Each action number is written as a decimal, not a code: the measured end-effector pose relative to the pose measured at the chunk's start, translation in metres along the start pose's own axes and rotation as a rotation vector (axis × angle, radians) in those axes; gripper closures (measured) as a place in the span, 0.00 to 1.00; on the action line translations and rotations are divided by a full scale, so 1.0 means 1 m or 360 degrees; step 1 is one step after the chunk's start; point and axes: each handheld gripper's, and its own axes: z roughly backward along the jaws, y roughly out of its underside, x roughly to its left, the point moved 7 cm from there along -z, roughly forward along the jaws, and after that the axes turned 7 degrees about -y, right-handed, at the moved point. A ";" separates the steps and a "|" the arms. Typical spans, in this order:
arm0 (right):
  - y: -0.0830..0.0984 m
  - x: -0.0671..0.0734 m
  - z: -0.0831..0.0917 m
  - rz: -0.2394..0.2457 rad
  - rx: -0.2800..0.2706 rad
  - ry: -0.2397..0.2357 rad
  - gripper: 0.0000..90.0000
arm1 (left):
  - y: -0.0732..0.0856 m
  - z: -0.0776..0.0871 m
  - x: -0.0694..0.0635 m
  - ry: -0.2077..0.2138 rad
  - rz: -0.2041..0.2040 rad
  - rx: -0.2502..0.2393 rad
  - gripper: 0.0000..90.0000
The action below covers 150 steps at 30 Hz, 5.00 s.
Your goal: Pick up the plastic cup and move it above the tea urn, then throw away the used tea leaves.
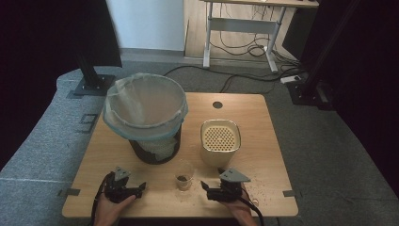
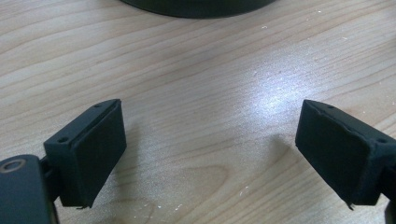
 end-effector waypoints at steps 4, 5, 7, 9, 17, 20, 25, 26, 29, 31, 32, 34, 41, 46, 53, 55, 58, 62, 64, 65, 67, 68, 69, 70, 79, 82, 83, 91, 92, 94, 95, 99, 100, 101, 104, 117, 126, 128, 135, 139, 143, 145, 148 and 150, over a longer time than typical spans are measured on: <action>-0.003 0.019 -0.018 0.0052 0.0012 -0.0104 0.16 | 0.000 0.000 0.000 0.0002 -0.0001 -0.0002 0.09; -0.004 0.023 -0.024 0.0066 0.0015 -0.0131 0.16 | 0.000 0.000 0.000 0.0001 -0.0002 -0.0002 0.09; -0.008 0.035 -0.038 0.0096 0.0011 -0.0196 0.16 | 0.000 0.000 0.000 0.0002 -0.0002 -0.0002 0.09; -0.009 0.038 -0.043 0.0110 0.0014 -0.0200 0.16 | 0.000 0.000 0.000 0.0003 -0.0002 -0.0002 0.09; -0.022 0.045 -0.082 0.0146 -0.0010 -0.0226 0.31 | 0.001 0.000 0.000 -0.0007 -0.0011 -0.0009 0.09; -0.024 0.044 -0.083 0.0181 -0.0014 -0.0203 0.38 | 0.001 0.000 0.000 -0.0007 -0.0010 -0.0012 0.09; -0.040 0.041 -0.059 0.0150 -0.0138 -0.0207 0.41 | 0.001 0.000 0.000 -0.0008 -0.0003 -0.0016 0.11; -0.043 0.040 -0.054 0.0149 -0.0154 -0.0207 0.42 | 0.001 0.000 0.000 -0.0008 -0.0003 -0.0016 0.11; -0.050 0.038 -0.040 0.0138 -0.0194 -0.0210 0.42 | 0.001 0.000 0.000 -0.0007 -0.0003 -0.0020 0.11; -0.058 0.035 -0.022 0.0122 -0.0250 -0.0218 0.43 | 0.001 0.000 0.000 -0.0005 -0.0001 -0.0021 0.11; -0.062 0.035 -0.014 0.0121 -0.0272 -0.0221 0.43 | 0.001 0.000 0.000 -0.0005 0.0001 -0.0021 0.11; -0.068 0.033 -0.001 0.0124 -0.0301 -0.0218 0.43 | 0.001 0.000 0.000 -0.0005 0.0003 -0.0022 0.11; -0.104 0.022 0.055 0.0129 -0.0454 -0.0167 0.44 | 0.000 -0.001 0.001 -0.0014 -0.0006 -0.0015 0.11; -0.126 0.006 0.082 0.0139 -0.0522 -0.0101 0.45 | 0.000 -0.001 0.000 -0.0017 -0.0010 -0.0017 0.11; -0.151 -0.032 0.098 0.0117 -0.0535 0.0013 0.45 | 0.000 -0.002 0.000 -0.0022 -0.0018 -0.0017 0.11; -0.158 -0.043 0.097 0.0112 -0.0537 0.0042 0.45 | 0.000 -0.002 0.000 -0.0021 -0.0016 -0.0018 0.11; -0.168 -0.060 0.092 0.0106 -0.0526 0.0090 0.45 | 0.000 -0.002 0.000 -0.0021 -0.0019 -0.0017 0.11; -0.178 -0.075 0.082 0.0113 -0.0503 0.0121 0.45 | 0.000 -0.002 0.000 -0.0025 -0.0032 -0.0013 0.11; -0.180 -0.077 0.080 0.0108 -0.0497 0.0124 0.45 | 0.000 -0.002 0.000 -0.0030 -0.0044 -0.0011 0.11; -0.183 -0.084 0.073 0.0086 -0.0485 0.0126 0.45 | 0.000 -0.002 0.000 -0.0030 -0.0047 -0.0009 0.11; -0.185 -0.088 0.066 0.0080 -0.0470 0.0129 0.45 | 0.000 -0.002 0.000 -0.0029 -0.0047 -0.0010 0.11; -0.185 -0.088 0.066 0.0080 -0.0470 0.0129 0.45 | 0.000 -0.002 0.000 -0.0028 -0.0050 -0.0010 0.11; -0.186 -0.092 0.060 0.0073 -0.0453 0.0139 0.45 | 0.000 -0.002 0.000 -0.0028 -0.0050 -0.0009 0.11; -0.186 -0.094 0.058 0.0069 -0.0444 0.0143 0.45 | 0.000 -0.002 0.000 -0.0030 -0.0050 -0.0011 0.11; -0.189 -0.101 0.050 0.0124 -0.0370 0.0231 0.45 | 0.000 -0.002 0.000 -0.0031 -0.0057 -0.0012 0.12; -0.193 -0.105 0.050 0.0221 -0.0298 0.0324 0.45 | 0.000 -0.002 0.000 -0.0031 -0.0057 -0.0012 0.12; -0.193 -0.105 0.050 0.0221 -0.0298 0.0324 0.45 | 0.000 -0.002 0.000 -0.0031 -0.0058 -0.0012 0.12; -0.197 -0.113 0.046 0.0540 -0.0052 0.0544 0.45 | 0.000 -0.002 0.000 -0.0030 -0.0056 -0.0016 0.12; -0.197 -0.116 0.044 0.0629 0.0016 0.0604 0.45 | 0.000 -0.002 0.000 -0.0029 -0.0057 -0.0016 0.12; -0.197 -0.117 0.043 0.0652 0.0034 0.0620 0.45 | 0.000 -0.002 0.000 -0.0027 -0.0060 -0.0013 0.12; -0.197 -0.118 0.042 0.0687 0.0060 0.0643 0.45 | 0.000 -0.002 0.000 -0.0027 -0.0060 -0.0014 0.12; -0.197 -0.121 0.038 0.0924 0.0214 0.0764 0.45 | 0.000 -0.002 0.000 -0.0025 -0.0061 -0.0014 0.12; -0.197 -0.121 0.037 0.0972 0.0250 0.0784 0.45 | 0.000 -0.002 0.000 -0.0024 -0.0061 -0.0014 0.12; -0.197 -0.121 0.036 0.1016 0.0283 0.0798 0.45 | 0.000 -0.002 0.000 -0.0024 -0.0063 -0.0013 0.12; -0.195 -0.123 0.032 0.1141 0.0366 0.0845 0.45 | 0.000 -0.002 0.000 -0.0022 -0.0064 -0.0013 0.12; -0.185 -0.125 0.014 0.1807 0.0736 0.1083 0.45 | 0.000 -0.002 0.001 -0.0019 -0.0067 -0.0013 0.12; -0.180 -0.127 0.008 0.2129 0.0915 0.1195 0.45 | 0.000 -0.002 0.001 -0.0017 -0.0068 -0.0013 0.12; -0.180 -0.126 0.006 0.2225 0.0960 0.1213 0.45 | 0.000 -0.002 0.001 -0.0017 -0.0068 -0.0013 0.12; -0.179 -0.121 -0.001 0.2510 0.1066 0.1244 0.45 | 0.000 -0.002 0.001 -0.0017 -0.0069 -0.0013 0.12; -0.179 -0.117 -0.006 0.2703 0.1143 0.1260 0.45 | 0.000 -0.002 0.001 -0.0016 -0.0071 -0.0012 0.12; -0.181 -0.115 -0.008 0.2853 0.1219 0.1291 0.45 | 0.000 -0.002 0.001 -0.0016 -0.0071 -0.0012 0.12; -0.181 -0.114 -0.009 0.2937 0.1284 0.1328 0.45 | 0.000 -0.002 0.001 -0.0016 -0.0071 -0.0012 0.12; -0.179 -0.111 -0.015 0.3081 0.1352 0.1317 0.45 | 0.000 -0.002 0.001 -0.0015 -0.0072 -0.0012 0.12; -0.177 -0.107 -0.020 0.3226 0.1405 0.1299 0.45 | 0.000 -0.002 0.001 -0.0013 -0.0075 -0.0010 0.12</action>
